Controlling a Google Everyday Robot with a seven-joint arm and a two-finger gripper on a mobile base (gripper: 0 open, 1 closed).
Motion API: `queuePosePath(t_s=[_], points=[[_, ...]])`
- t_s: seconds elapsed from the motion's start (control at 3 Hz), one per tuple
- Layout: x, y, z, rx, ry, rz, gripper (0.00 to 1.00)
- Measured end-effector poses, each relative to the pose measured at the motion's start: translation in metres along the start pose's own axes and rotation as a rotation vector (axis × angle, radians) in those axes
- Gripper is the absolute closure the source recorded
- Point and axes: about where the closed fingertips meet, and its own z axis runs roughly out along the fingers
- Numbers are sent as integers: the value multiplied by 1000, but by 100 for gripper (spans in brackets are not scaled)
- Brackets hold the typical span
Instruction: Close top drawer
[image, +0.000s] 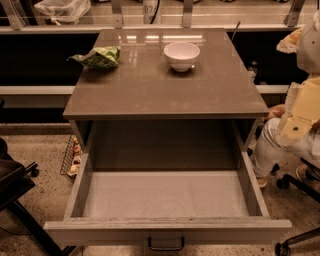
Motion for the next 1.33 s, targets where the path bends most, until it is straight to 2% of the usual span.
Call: queuePosePath(t_s=[0.67,1.0,1.33], points=[[4,2,-1,17,-20,17,0],[17,22,9,25,-77,29,0],[51,61,45,19,-175,86,0]])
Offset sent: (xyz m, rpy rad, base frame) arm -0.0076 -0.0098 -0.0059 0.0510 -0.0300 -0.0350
